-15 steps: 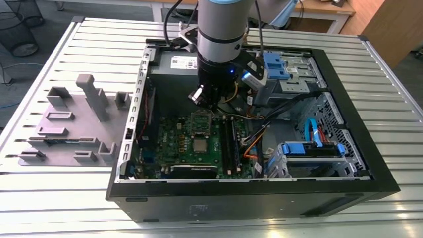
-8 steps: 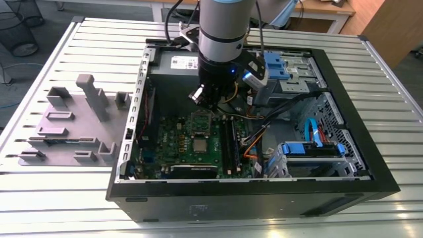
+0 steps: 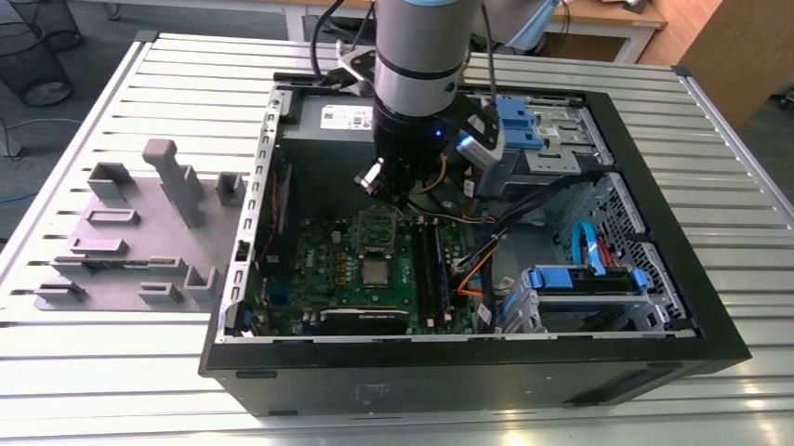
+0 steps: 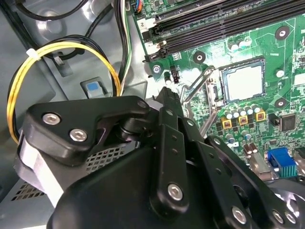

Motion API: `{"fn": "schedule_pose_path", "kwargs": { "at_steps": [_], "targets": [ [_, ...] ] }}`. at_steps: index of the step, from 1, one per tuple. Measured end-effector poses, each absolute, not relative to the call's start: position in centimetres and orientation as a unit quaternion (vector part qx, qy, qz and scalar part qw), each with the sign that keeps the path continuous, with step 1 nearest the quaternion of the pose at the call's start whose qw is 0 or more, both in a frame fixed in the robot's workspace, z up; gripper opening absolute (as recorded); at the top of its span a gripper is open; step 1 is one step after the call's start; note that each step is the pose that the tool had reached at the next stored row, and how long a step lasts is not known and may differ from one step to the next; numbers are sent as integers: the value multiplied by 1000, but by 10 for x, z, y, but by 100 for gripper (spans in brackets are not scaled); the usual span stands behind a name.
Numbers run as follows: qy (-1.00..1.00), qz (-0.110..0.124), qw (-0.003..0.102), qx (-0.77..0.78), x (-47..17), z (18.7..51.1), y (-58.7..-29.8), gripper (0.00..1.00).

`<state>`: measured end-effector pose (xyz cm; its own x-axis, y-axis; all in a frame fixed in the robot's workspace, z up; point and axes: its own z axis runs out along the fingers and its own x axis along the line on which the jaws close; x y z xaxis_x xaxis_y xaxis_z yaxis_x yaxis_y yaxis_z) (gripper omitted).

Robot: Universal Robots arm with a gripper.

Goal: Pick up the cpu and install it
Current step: 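Close the cpu cover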

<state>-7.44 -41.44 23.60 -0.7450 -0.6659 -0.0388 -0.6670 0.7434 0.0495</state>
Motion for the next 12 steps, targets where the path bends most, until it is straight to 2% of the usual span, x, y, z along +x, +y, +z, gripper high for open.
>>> {"fn": "schedule_pose_path", "kwargs": {
  "at_steps": [12],
  "targets": [
    [934,32,3,-357,-69,237,-414,10]
  ]
}}
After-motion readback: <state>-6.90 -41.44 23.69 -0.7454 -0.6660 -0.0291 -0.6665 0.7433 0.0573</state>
